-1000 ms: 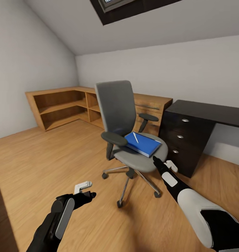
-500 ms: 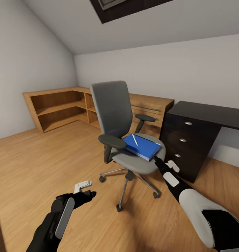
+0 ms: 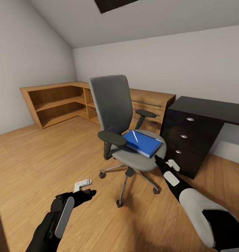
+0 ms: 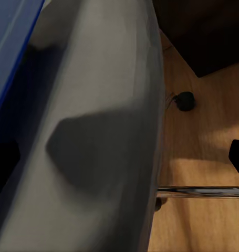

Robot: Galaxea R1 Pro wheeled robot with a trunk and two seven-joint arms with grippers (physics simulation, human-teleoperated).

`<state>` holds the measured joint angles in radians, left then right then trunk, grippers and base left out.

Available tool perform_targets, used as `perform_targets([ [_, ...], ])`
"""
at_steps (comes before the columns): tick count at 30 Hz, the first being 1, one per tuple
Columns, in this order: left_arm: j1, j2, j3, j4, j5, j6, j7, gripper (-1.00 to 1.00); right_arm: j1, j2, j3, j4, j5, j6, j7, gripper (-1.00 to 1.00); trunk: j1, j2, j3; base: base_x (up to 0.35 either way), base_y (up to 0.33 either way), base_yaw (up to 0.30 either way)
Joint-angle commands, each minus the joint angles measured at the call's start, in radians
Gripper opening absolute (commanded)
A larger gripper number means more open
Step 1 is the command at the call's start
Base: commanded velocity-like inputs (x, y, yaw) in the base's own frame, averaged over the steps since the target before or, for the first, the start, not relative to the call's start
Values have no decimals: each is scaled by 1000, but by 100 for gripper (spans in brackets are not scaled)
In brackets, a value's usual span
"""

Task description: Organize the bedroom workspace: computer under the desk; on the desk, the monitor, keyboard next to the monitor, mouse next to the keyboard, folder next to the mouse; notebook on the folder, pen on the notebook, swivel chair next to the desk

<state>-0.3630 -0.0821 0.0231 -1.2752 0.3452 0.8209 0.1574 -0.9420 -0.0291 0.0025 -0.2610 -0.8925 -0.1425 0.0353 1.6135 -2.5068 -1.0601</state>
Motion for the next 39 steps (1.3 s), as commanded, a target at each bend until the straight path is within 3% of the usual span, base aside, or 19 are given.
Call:
perform_targets([
  [1,-1,-1,1,-1,11,4,8,100,0,0,4,16,-13,-3,1,100,0,0,-1,0,0,0],
  [13,-1,4,4,3,11,1,2,100,0,3,4,10,-16,-2,2,100,0,0,-1,99,0,10],
  [24,-1,2,1,5,11,3,6,100,0,5,4,11,-16,-3,2,100,0,0,-1,93,0,162],
  [39,-1,2,1,9,11,4,9,100,0,5,5,9,-14,-3,5,100,0,0,-1,249,0,3],
])
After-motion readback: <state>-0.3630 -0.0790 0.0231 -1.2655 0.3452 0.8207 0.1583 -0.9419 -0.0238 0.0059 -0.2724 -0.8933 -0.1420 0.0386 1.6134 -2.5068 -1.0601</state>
